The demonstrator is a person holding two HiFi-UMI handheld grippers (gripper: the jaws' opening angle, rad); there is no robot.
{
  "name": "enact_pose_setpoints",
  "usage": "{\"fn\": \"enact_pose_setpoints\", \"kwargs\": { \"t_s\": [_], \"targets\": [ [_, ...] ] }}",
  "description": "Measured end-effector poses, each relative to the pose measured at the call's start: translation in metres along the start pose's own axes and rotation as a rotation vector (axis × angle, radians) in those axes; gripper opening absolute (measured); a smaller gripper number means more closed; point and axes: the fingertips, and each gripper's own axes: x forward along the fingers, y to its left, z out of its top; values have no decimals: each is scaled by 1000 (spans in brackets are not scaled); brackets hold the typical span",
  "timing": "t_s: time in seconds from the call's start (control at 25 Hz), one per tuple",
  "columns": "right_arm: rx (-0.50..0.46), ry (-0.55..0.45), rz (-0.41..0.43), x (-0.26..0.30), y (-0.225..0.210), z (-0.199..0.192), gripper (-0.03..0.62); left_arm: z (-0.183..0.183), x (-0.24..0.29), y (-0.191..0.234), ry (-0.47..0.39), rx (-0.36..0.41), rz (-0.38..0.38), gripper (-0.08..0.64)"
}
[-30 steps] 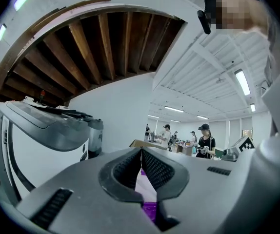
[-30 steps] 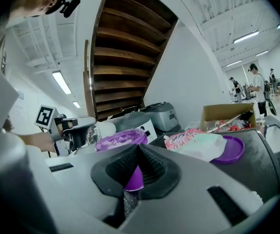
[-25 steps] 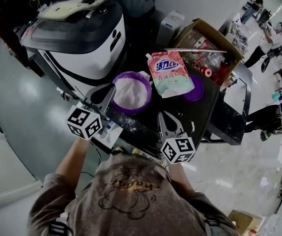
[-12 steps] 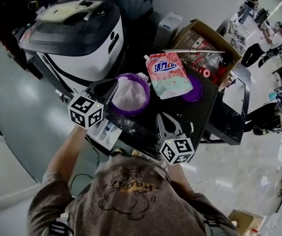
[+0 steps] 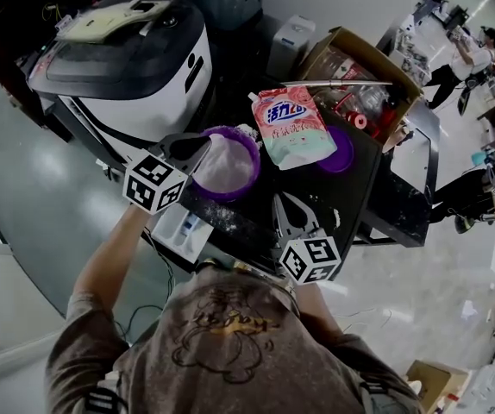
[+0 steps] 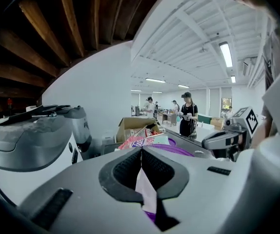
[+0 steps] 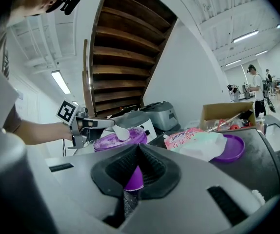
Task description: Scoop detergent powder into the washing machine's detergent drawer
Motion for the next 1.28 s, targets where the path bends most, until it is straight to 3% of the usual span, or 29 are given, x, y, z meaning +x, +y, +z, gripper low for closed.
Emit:
{"fn": "enact_pose_setpoints", "kwargs": {
  "t_s": [0.28, 1.28],
  "targets": [
    [8, -1, -10, -1, -5, -2, 0, -7, 14, -6, 84, 98, -35, 23],
    [22, 2, -21, 0, -11, -9, 0, -22, 23, -18, 209, 136, -126, 23]
  ]
}}
